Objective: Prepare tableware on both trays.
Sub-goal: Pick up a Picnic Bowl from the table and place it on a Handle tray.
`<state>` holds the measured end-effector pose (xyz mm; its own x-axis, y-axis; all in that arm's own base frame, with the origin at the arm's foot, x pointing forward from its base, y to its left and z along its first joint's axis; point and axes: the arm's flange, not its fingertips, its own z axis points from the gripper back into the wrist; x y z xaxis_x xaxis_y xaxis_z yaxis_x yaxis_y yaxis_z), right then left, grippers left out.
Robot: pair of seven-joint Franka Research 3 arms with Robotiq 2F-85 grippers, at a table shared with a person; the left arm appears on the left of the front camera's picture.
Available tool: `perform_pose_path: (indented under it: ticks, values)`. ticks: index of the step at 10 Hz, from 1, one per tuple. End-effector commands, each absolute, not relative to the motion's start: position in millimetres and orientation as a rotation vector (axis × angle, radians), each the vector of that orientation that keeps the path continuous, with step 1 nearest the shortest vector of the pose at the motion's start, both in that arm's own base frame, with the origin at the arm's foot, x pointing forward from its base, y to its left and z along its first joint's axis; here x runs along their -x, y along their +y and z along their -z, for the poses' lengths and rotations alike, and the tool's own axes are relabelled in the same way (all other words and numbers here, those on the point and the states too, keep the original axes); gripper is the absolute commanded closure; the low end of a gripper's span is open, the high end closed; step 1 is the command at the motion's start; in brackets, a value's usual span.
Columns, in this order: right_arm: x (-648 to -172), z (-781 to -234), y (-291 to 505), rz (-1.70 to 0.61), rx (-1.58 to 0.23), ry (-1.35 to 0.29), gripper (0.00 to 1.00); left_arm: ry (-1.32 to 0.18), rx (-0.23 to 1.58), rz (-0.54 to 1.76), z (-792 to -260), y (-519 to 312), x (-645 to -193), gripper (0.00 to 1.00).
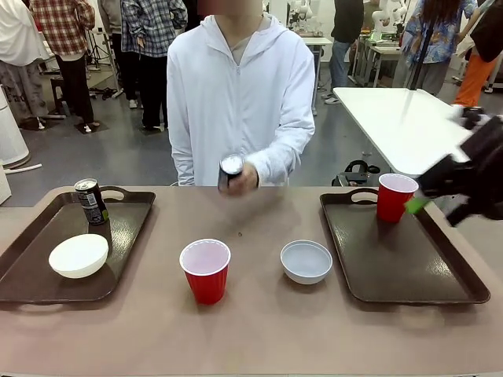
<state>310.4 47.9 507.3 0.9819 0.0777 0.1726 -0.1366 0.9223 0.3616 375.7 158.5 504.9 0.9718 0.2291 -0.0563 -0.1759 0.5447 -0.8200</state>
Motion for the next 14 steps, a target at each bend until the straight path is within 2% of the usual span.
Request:
perform_pose_path:
  ticks: [1, 3, 4, 5, 6, 9, 12, 13, 14]
  values:
    - [-300.0, -449.1, 108.9, -0.1, -0.295, -0.127, 0.0, -0.088, 0.994, -0.296, -503.6, 146.5, -371.0, 0.0]
    - [-316.7, -435.6, 143.5, -0.141, -0.233, -0.147, 0.0, -0.079, 0.943, -0.32, -500.7, 131.2, -366.5, 0.0]
    - [-325.5, -433.8, 144.7, -0.181, -0.289, -0.139, 0.0, -0.082, 0.934, -0.305, -502.5, 123.3, -366.7, 0.0]
    - [-317.0, -436.3, 123.5, -0.262, -0.472, -0.097, 0.0, -0.067, 0.963, -0.284, -499.7, 146.8, -372.6, 0.0]
    - [-327.1, -459.1, 160.5, -0.171, -0.273, -0.134, 0.0, -0.067, 0.963, -0.284, -499.7, 146.8, -372.6, 0.0]
    - [-334.7, -454.7, 153.4, -0.201, -0.317, -0.123, 0.0, -0.067, 0.963, -0.284, -499.7, 146.8, -372.6, 0.0]
    - [-372.7, -445.1, 181.2, -0.166, -0.151, -0.166, 0.0, -0.067, 0.963, -0.284, -499.7, 146.8, -372.6, 0.0]
    - [-370.2, -445.8, 170.9, -0.157, -0.16, -0.13, 0.0, -0.067, 0.963, -0.284, -499.7, 146.8, -372.6, 0.0]
    - [-334.4, -455.2, 154.1, -0.235, -0.165, -0.099, 0.0, -0.067, 0.963, -0.284, -499.7, 146.8, -372.6, 0.0]
